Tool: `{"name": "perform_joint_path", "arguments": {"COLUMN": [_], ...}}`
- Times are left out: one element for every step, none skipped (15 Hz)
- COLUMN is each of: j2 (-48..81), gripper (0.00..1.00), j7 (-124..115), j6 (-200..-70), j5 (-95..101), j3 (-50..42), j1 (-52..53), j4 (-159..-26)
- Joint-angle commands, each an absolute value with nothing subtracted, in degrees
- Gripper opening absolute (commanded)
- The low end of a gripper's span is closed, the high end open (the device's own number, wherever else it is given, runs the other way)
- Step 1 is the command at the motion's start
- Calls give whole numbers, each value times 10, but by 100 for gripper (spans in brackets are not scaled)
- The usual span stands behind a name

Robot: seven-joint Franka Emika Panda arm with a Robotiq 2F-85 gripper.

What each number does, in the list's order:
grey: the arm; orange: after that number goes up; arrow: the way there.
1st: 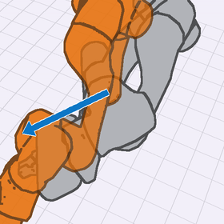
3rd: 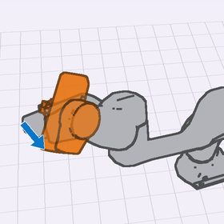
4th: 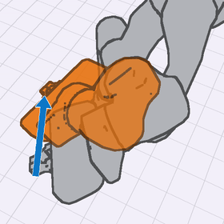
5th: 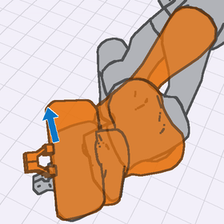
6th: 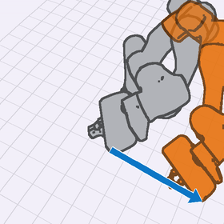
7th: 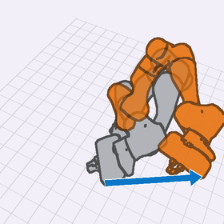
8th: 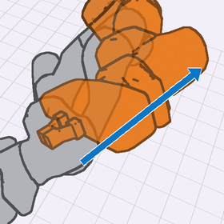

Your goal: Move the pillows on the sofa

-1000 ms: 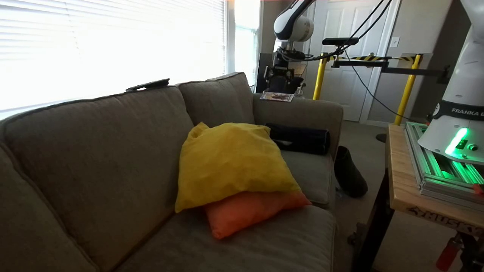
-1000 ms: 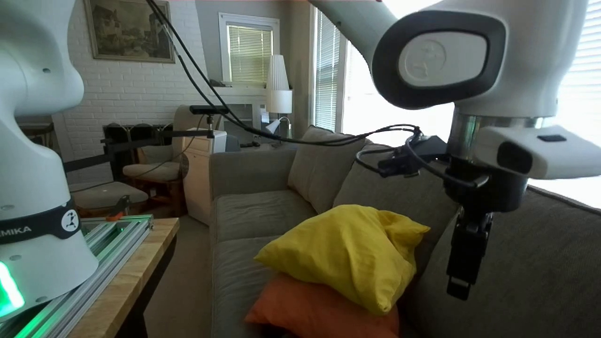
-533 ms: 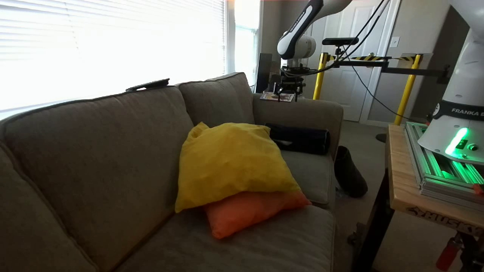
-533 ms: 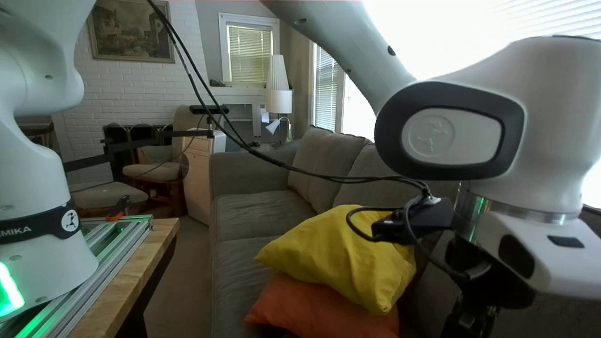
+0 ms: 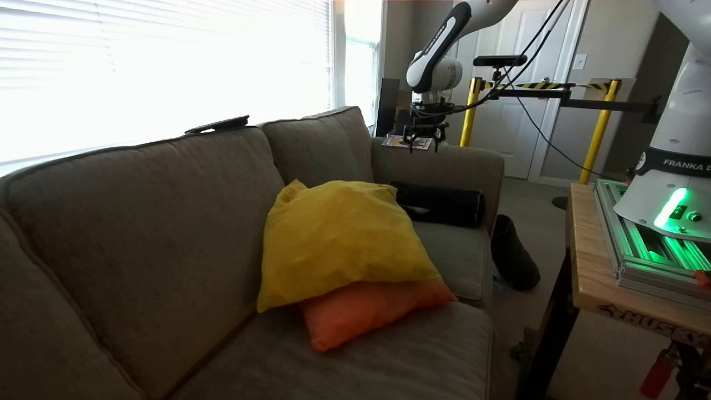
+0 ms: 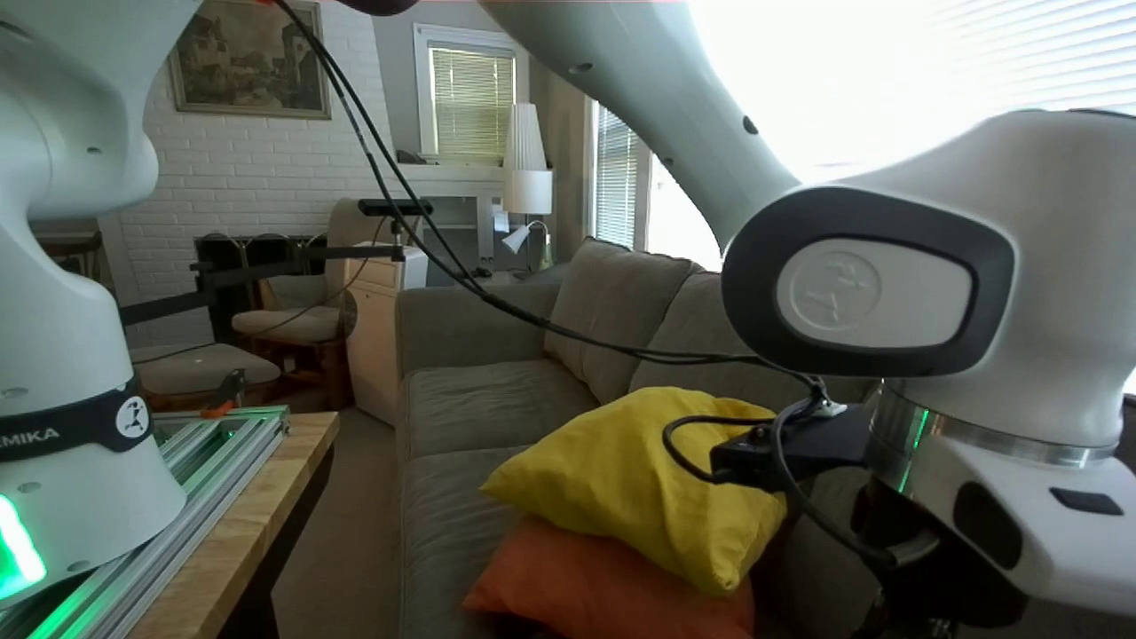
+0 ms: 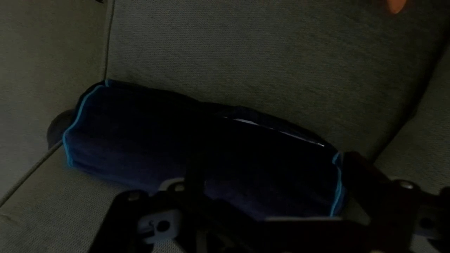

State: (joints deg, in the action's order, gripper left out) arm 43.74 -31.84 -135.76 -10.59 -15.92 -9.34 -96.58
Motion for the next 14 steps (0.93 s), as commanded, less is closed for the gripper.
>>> {"name": "perform_joint_path", "arguments": {"j2": [511,531,556,582,606,631,654,673,622,641,655,663,665,665], "gripper": [100,100,100,100,100,100,100,100,100,100,100,100,100,100], "j7": [-289,-263,-238,-216,-194,-181,-172,-188,-192,-192,-192,-192,-192,-172], "j6": [-1357,-1352,-1356,-1354,-1350,-1353,-1349,-1344,-1357,-1357,-1357,-1357,-1357,-1373], "j5": [-69,-66,-60,-54,-52,-47,-46,-44,-55,-53,-51,-51,-51,-43], "j3": [-164,-156,-150,-148,-145,-147,-147,-159,-154,-156,-157,-157,-157,-155], "j1": [-98,-109,-119,-126,-135,-140,-146,-141,-133,-136,-139,-140,-140,-140], "j4": [-901,-883,-861,-839,-814,-790,-765,-743,-814,-794,-778,-768,-764,-768]}}
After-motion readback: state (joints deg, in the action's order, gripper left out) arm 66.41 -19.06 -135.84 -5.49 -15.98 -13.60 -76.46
